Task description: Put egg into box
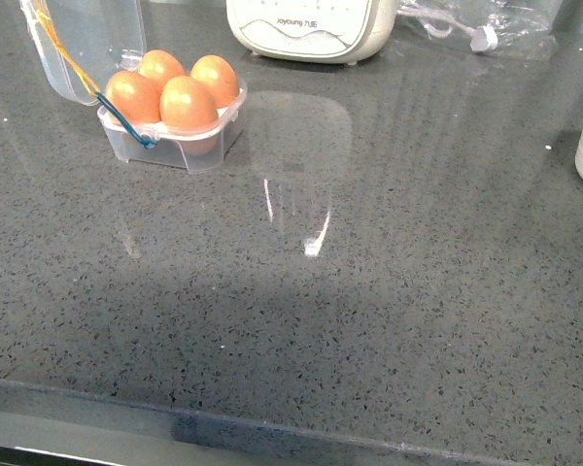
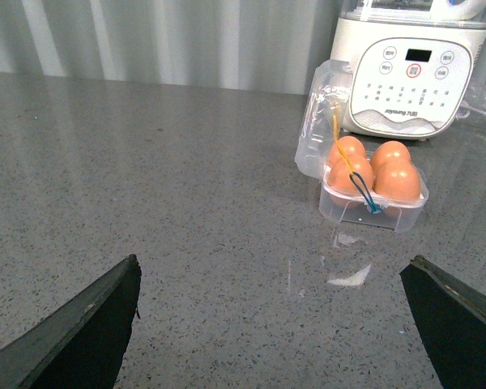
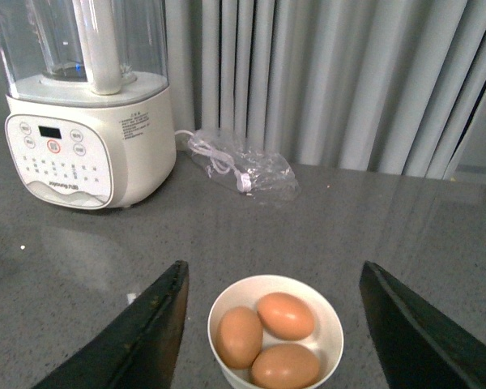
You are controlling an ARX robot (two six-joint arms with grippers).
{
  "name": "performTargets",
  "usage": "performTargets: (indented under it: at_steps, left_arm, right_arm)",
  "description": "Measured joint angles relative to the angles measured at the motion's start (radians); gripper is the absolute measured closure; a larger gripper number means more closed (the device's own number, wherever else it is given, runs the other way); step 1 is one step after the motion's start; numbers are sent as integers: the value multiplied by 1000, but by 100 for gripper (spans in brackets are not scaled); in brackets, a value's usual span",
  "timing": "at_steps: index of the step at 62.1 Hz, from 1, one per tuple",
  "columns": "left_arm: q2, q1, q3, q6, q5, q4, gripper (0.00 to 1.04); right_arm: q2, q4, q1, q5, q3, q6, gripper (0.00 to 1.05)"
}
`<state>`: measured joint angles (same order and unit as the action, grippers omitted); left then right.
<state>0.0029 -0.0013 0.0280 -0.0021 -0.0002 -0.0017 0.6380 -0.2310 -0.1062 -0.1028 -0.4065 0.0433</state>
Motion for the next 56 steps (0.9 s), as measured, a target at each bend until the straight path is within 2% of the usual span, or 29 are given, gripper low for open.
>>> performTargets:
  at_steps: [6,9,12,16,19,56]
  left_arm:
    - [0,0,0,0,0,0,7]
    - [0,0,0,0,0,0,7]
    - [0,0,0,0,0,0,7]
    - [0,0,0,0,0,0,7]
    - [0,0,0,0,0,0,7]
    - [0,0,0,0,0,0,7]
  right_arm:
    - [-49,-17,14,16,62,-19,59]
    - [-70,-24,57,82,95,-25,68]
    - [-85,-28,81,97,121,-26,75]
    - [-125,-40,102,97,173,-32,93]
    - [-147,-43,103,101,198,-31,102]
    - [-356,8,104,101,348,-33,102]
